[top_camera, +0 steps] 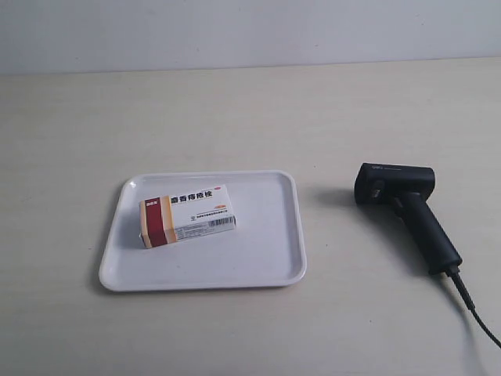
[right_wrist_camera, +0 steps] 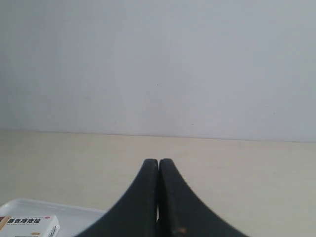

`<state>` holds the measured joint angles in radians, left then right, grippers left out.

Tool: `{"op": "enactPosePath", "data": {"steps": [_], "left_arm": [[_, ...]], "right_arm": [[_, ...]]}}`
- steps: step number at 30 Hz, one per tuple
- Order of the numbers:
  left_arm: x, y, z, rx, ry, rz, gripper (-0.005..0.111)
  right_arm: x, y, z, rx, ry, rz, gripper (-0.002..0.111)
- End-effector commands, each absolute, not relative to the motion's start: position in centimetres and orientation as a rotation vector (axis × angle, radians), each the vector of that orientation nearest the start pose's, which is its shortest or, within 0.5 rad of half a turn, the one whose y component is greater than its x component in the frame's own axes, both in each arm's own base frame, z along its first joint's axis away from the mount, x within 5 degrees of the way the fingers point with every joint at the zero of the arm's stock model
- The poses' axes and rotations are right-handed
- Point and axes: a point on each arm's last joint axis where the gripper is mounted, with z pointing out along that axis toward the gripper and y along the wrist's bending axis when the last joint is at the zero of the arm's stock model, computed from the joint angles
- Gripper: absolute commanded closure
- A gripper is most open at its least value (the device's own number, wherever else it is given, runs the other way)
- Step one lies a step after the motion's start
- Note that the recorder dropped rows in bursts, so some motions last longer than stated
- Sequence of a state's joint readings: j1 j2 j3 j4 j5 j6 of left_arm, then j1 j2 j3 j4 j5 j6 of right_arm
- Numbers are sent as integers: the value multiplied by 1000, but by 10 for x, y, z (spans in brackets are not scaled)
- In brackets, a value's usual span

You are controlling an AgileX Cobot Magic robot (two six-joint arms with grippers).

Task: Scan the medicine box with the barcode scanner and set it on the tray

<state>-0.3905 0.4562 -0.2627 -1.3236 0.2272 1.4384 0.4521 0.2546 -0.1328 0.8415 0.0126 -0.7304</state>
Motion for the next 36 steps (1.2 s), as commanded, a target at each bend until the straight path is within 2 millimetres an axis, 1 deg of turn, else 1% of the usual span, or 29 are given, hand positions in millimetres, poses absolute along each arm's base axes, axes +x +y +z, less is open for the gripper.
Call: {"op": "enactPosePath", "data": {"steps": [1, 4, 7, 11, 14, 16, 17, 20, 21, 23, 31, 36], "left_arm": [[74, -40, 242, 504, 1606, -266, 104], [65, -28, 229, 384, 1581, -169, 104], [61, -22, 224, 307, 1552, -90, 104], [57, -22, 222, 306, 1530, -76, 104], [57, -19, 213, 291, 1548, -41, 104], [58, -13, 204, 211, 1580, -6, 104], [58, -9, 205, 157, 1575, 7, 104], [58, -4, 201, 125, 1625, 45, 104], [58, -3, 200, 70, 1631, 23, 104], [58, 0, 200, 24, 1640, 25, 104], [57, 1, 194, 26, 1707, 44, 104], [56, 1, 192, 42, 1718, 59, 104]], "right_arm": [[70, 35, 240, -285, 1604, 438, 108], [70, 35, 240, -283, 1602, 437, 108], [70, 35, 240, -285, 1602, 436, 108], [70, 35, 240, -286, 1603, 436, 108], [70, 35, 240, -285, 1602, 435, 108], [70, 35, 240, -287, 1603, 435, 108], [70, 35, 240, -287, 1603, 435, 108], [70, 35, 240, -290, 1605, 436, 108], [70, 35, 240, -290, 1605, 436, 108], [70, 35, 240, -287, 1601, 435, 108], [70, 35, 240, -286, 1600, 434, 108], [70, 35, 240, -286, 1600, 434, 108]]}}
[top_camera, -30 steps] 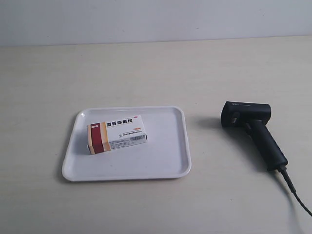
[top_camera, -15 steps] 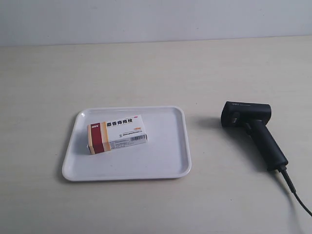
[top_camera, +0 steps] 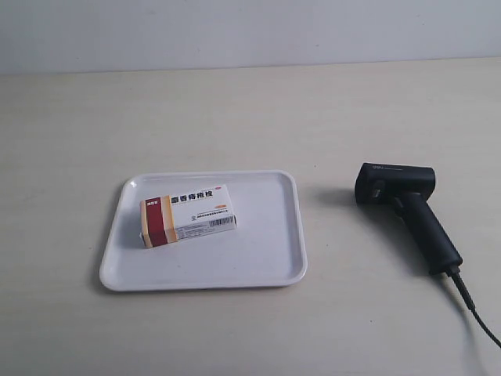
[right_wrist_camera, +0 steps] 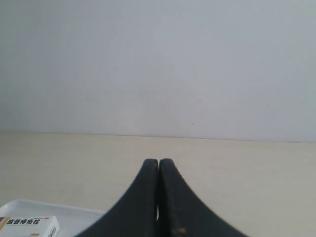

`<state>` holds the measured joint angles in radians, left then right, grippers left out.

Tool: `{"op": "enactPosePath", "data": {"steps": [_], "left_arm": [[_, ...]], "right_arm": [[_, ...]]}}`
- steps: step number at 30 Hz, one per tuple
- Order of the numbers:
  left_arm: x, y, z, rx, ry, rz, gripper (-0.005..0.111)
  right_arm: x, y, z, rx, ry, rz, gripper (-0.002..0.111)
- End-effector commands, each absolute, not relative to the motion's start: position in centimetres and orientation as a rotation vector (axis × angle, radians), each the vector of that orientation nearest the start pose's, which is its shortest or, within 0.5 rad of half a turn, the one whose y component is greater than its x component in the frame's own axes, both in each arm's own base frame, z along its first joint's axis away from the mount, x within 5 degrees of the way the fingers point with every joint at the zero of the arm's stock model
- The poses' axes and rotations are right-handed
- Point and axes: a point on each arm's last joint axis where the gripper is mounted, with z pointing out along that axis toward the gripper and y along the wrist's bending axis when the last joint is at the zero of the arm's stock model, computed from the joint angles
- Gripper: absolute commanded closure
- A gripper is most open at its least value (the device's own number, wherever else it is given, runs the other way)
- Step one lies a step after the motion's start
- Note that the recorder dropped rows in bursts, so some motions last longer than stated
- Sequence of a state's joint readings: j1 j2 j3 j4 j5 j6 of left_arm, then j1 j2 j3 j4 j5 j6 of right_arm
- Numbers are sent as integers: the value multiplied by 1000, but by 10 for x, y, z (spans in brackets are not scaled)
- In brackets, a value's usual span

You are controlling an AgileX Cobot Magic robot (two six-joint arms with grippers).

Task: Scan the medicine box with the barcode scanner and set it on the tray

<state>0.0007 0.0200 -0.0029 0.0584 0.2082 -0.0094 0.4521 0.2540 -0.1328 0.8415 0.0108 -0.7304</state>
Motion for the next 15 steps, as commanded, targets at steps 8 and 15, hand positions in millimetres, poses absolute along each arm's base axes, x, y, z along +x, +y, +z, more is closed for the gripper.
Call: {"op": "enactPosePath", "data": {"steps": [8, 15], "left_arm": [[55, 2, 190, 41, 1743, 60, 104], [55, 2, 190, 41, 1743, 60, 104]], "right_arm": [[70, 34, 241, -278, 1593, 429, 108], [70, 34, 241, -278, 1593, 429, 108]]}}
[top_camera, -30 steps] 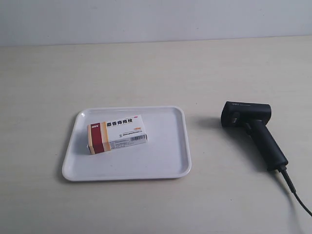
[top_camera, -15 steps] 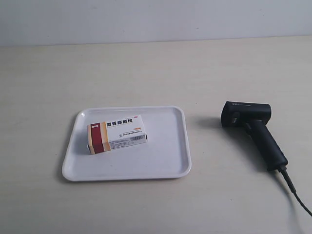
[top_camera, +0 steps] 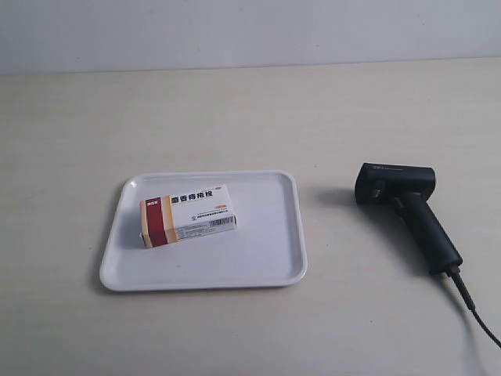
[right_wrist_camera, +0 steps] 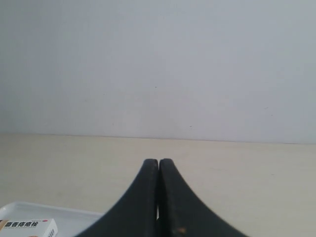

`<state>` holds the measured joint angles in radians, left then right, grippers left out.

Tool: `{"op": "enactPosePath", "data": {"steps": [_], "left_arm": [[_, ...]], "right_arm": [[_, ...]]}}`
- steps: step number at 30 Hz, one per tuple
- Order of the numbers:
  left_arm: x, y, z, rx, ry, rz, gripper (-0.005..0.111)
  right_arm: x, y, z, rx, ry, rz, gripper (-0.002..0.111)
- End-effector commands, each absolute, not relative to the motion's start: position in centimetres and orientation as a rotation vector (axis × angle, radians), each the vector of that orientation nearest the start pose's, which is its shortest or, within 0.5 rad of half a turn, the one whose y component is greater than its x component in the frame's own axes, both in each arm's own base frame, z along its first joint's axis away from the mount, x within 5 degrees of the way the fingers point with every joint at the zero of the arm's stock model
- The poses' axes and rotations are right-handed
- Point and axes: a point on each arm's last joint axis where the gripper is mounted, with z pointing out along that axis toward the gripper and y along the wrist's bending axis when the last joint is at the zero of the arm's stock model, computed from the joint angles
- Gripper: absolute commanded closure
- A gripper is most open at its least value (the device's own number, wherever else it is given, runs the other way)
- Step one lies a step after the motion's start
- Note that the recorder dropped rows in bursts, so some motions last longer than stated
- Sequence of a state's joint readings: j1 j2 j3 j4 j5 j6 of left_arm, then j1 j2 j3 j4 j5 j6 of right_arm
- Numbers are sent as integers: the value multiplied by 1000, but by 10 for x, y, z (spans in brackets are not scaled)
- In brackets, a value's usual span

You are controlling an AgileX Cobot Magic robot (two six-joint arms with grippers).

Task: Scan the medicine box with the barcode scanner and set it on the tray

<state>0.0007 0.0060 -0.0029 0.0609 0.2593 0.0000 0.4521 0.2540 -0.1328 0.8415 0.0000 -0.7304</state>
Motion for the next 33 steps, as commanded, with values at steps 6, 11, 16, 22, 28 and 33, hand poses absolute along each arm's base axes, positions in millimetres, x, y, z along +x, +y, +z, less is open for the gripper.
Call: {"op": "enactPosePath", "data": {"steps": [6, 11, 16, 22, 28, 33], "left_arm": [[55, 2, 190, 41, 1743, 60, 104], [55, 2, 190, 41, 1743, 60, 104], [55, 2, 190, 41, 1743, 60, 104], [55, 2, 190, 41, 1743, 60, 104], [55, 2, 190, 42, 1743, 61, 104], [55, 2, 190, 42, 1743, 61, 104]], "right_arm": [[70, 34, 241, -278, 1593, 429, 108], [70, 34, 241, -278, 1593, 429, 108], [69, 37, 238, -291, 1627, 472, 108], [68, 34, 197, -205, 1745, 499, 108], [68, 34, 193, -193, 1784, 507, 108], [68, 34, 193, -193, 1784, 507, 108]]}}
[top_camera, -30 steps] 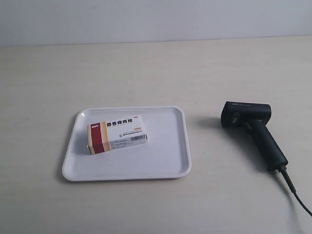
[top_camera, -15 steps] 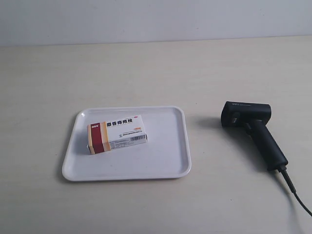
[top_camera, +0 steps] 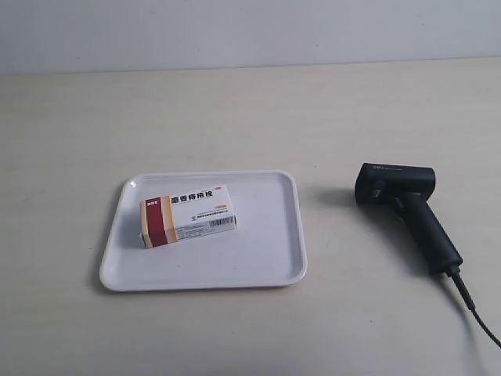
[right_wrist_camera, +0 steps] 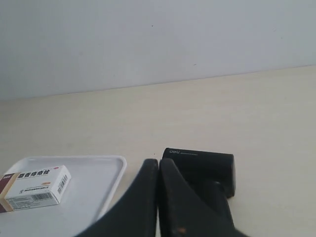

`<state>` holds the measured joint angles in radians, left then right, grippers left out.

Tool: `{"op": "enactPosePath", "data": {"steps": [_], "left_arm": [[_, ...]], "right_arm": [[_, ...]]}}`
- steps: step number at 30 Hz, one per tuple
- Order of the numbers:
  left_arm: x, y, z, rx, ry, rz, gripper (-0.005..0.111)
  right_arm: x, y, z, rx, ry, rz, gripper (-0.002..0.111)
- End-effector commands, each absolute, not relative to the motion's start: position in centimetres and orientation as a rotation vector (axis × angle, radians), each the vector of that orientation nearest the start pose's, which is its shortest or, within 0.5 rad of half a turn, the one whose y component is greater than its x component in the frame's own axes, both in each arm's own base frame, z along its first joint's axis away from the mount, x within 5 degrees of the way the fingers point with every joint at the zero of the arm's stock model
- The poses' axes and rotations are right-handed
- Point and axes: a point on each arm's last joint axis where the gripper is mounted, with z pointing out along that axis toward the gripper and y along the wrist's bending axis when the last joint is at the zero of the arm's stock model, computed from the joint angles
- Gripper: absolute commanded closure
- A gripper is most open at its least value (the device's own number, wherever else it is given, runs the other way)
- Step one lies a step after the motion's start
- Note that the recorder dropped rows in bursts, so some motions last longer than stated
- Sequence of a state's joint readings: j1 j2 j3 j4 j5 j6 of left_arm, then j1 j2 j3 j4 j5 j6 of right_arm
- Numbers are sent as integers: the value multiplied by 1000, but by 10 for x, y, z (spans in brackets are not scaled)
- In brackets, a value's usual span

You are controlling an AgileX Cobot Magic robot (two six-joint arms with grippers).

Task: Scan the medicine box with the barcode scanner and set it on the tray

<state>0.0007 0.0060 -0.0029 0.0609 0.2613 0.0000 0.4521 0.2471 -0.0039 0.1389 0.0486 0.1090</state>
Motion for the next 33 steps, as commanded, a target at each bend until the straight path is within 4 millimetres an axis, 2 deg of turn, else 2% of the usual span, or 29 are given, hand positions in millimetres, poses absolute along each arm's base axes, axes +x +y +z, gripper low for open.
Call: {"op": "enactPosePath", "data": {"steps": [1, 11, 17, 33], "left_arm": [[55, 2, 190, 42, 1743, 61, 104], [55, 2, 190, 42, 1743, 61, 104], [55, 2, 190, 42, 1743, 61, 104], [55, 2, 190, 42, 1743, 61, 104]], "right_arm": [[67, 33, 194, -193, 1779, 508, 108], [56, 7, 206, 94, 1571, 280, 108], [56, 7, 202, 15, 1615, 191, 108], [56, 7, 201, 16, 1616, 193, 108]]}}
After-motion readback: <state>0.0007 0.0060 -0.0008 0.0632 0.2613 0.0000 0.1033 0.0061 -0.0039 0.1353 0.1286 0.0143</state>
